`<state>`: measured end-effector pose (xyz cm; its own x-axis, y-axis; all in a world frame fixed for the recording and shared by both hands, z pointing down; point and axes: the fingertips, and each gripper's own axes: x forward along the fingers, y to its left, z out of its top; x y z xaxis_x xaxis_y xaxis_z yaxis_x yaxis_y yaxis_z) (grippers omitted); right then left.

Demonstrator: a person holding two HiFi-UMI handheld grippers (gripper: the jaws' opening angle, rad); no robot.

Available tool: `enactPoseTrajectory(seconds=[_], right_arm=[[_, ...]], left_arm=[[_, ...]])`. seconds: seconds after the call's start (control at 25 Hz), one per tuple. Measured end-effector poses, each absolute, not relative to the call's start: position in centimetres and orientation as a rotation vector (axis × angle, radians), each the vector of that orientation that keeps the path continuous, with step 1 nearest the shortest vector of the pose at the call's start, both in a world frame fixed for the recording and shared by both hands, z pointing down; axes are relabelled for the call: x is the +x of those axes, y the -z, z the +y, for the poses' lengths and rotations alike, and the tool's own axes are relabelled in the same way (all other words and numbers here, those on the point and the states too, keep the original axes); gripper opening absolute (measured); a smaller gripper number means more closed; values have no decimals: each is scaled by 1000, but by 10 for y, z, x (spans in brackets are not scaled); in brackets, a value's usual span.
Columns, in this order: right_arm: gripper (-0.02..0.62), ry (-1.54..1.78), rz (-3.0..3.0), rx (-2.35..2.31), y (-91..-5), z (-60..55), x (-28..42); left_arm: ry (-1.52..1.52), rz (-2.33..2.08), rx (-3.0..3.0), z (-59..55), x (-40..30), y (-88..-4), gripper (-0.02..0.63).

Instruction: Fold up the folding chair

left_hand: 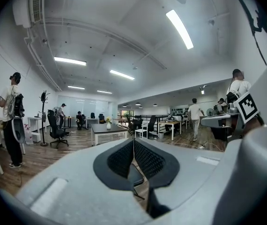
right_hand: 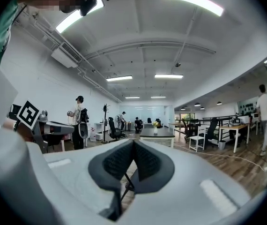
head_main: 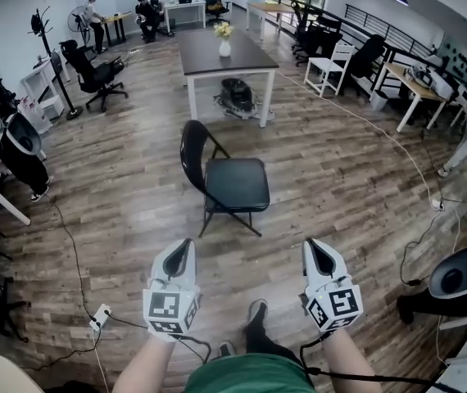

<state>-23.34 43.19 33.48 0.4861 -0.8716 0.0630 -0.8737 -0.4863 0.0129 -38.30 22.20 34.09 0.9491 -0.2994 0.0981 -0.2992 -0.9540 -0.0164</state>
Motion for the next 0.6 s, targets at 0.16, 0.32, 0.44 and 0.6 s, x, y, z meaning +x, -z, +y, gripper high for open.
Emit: enactPoseTrajectory(seconds=[0.16,0.32,0.44,0.6], right_arm=[[3,-129,-1619,2668,-354,413,-194],[3,-191,-1671,2669,-368,394,-144],[3,-209,-1717,2657,-372,385,-106],[3,-223,-1766,2636,-379,379,-64]], left_arm=[[217,495,-3082,209,-351,-351,14],[265,528,-3073,194,-309,-358,14],[293,553,-3067,188,-275,-361,14],[331,580,-3068,186,-237,-368,14]])
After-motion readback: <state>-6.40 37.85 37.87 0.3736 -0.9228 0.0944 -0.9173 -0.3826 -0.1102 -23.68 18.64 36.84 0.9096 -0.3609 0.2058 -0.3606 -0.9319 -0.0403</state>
